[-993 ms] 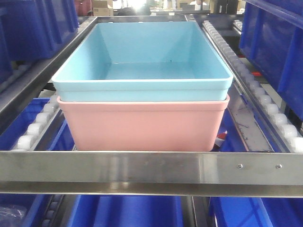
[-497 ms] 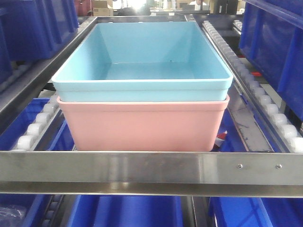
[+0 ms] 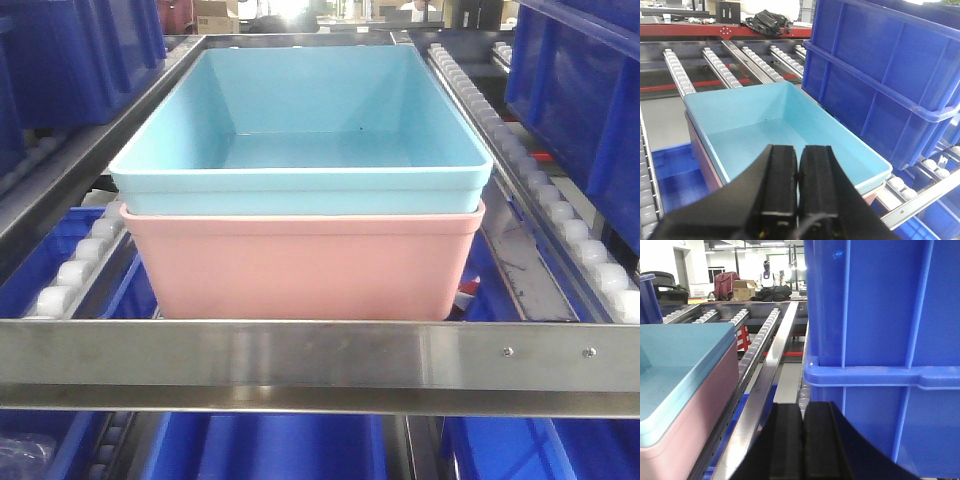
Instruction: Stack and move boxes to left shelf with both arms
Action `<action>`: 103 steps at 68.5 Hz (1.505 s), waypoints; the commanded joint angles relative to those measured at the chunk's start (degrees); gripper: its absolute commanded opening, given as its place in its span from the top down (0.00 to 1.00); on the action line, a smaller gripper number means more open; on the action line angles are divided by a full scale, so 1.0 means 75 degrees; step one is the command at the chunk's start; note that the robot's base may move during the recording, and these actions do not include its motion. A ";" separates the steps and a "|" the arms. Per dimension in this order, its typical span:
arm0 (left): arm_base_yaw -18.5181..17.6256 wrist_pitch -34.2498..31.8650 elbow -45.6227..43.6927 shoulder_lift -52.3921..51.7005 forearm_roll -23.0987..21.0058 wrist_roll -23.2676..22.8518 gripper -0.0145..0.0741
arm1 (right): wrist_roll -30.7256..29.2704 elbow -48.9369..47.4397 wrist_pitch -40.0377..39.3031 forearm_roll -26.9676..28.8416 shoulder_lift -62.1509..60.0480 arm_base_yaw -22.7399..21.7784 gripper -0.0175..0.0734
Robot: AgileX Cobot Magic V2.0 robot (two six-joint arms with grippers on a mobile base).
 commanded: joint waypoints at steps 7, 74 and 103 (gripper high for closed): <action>-0.0001 -0.0553 -0.0212 0.0002 -0.0032 -0.0015 0.84 | 0.0111 -0.0141 -0.0654 -0.0175 -0.0152 -0.0047 0.78; 0.0413 -0.0437 0.0074 -0.0222 -0.3066 0.3052 0.84 | 0.0111 -0.0141 -0.0723 -0.0175 -0.0152 -0.0047 0.78; 0.3618 -0.0080 0.2153 -0.2690 -0.4737 0.4581 0.84 | 0.0111 -0.0141 -0.0723 -0.0175 -0.0152 -0.0047 0.78</action>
